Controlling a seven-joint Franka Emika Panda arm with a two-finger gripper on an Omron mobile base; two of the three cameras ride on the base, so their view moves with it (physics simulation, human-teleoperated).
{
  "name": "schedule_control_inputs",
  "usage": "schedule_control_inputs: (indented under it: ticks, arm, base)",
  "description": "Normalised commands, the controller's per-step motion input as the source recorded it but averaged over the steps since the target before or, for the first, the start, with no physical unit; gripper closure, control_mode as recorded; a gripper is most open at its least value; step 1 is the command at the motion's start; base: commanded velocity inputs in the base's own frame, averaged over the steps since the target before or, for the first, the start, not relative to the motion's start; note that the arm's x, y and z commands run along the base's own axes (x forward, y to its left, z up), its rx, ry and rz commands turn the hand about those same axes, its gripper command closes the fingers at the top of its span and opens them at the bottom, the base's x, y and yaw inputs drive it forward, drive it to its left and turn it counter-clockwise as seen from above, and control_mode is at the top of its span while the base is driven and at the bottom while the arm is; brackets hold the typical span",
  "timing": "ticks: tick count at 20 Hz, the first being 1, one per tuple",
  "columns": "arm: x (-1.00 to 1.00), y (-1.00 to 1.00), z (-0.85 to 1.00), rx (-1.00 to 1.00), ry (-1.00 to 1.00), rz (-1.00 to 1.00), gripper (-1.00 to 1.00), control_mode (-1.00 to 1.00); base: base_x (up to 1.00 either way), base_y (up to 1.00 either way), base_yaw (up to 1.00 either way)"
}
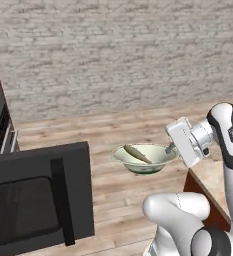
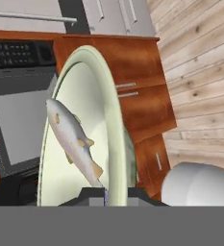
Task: Remove the pear from the bowl and place it on the small plate. Then place the bowl with only the fish in the microwave, close the door, and press the start button to microwave the fish.
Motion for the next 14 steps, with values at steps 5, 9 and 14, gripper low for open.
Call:
schedule_control_inputs:
  ticks: [5,9,14]
  arm:
    - [0.00,0.00,0.00,0.00,0.00,0.00,1.00,1.00]
    - [0.00,0.00,0.00,0.00,0.00,0.00,1.00,1.00]
    - [0.00,0.00,0.00,0.00,0.00,0.00,1.00,1.00]
  base:
    - [1.00,0.00,0.01]
    - [1.00,0.00,0.23]
    - [0.91,0.00,0.77]
